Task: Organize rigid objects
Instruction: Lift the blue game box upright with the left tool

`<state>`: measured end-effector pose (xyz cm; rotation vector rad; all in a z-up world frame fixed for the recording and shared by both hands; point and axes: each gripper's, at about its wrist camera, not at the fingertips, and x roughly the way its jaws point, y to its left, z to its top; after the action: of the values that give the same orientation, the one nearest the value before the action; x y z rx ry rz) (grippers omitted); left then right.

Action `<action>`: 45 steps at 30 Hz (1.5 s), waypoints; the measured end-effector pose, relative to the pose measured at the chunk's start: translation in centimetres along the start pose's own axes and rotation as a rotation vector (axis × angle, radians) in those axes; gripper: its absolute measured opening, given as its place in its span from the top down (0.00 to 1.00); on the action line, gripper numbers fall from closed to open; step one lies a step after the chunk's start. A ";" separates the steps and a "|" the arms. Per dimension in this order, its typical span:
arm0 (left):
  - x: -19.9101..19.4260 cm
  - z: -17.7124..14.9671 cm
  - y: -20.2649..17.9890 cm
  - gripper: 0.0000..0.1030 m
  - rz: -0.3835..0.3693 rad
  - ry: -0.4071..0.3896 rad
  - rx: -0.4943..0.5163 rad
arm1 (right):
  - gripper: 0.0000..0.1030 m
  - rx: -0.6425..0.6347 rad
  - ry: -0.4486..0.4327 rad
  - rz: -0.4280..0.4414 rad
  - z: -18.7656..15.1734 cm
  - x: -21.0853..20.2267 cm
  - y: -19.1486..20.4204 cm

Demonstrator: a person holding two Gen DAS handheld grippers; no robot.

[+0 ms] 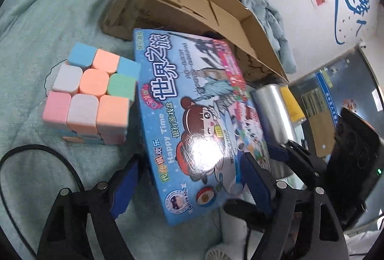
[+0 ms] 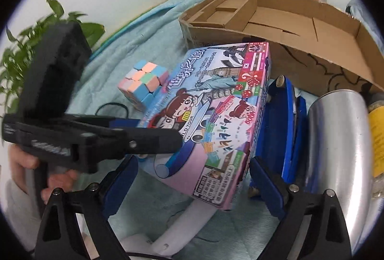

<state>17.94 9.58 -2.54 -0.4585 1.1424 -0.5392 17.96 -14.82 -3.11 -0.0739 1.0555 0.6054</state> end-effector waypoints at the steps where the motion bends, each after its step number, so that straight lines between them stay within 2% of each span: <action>1: -0.5 -0.2 -0.4 0.22 -0.008 -0.005 0.009 | 0.09 0.015 0.008 0.004 0.0 -0.1 -0.2; 6: -1.1 -1.0 -1.3 0.22 -0.021 0.019 0.010 | 0.09 0.035 0.029 0.036 -0.2 -1.4 -0.6; 8: -0.3 -0.8 -0.5 0.22 -0.029 0.024 -0.018 | 0.09 0.023 0.050 0.033 -0.1 -1.1 -0.6; 10: 0.5 -0.2 0.8 0.21 0.001 0.017 -0.085 | 0.09 0.026 0.055 0.018 0.2 -0.6 -0.8; 13: 1.3 0.7 1.3 0.19 -0.035 0.016 -0.110 | 0.09 0.021 0.045 -0.003 1.0 -0.3 -0.6; 17: 1.8 1.1 0.6 0.18 -0.017 0.013 -0.097 | 0.10 -0.010 0.079 -0.057 1.5 1.5 -0.1; 21: 1.7 0.8 0.3 0.21 -0.016 -0.016 -0.087 | 0.09 -0.021 0.061 -0.107 1.5 2.0 0.7; 25: 0.5 -0.1 -1.8 0.23 0.060 -0.075 -0.017 | 0.09 -0.003 0.045 -0.118 1.4 1.7 0.7; 30: -1.9 -0.9 -5.5 0.27 0.145 -0.164 0.088 | 0.09 -0.031 -0.060 -0.193 1.6 -0.4 1.7; 34: -4.1 -1.1 -8.8 0.27 0.223 -0.273 0.166 | 0.10 -0.032 -0.128 -0.191 2.1 -1.8 2.0; 39: -6.9 0.0 -12.3 0.26 0.233 -0.369 0.240 | 0.11 0.001 -0.251 -0.187 2.9 -4.7 2.0; 45: -9.1 1.7 -16.6 0.26 0.230 -0.449 0.331 | 0.12 0.033 -0.389 -0.208 4.8 -8.8 1.1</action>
<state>13.87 2.29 14.52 -0.1448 0.6473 -0.3877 18.19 -16.10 6.92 -0.0347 0.6701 0.3924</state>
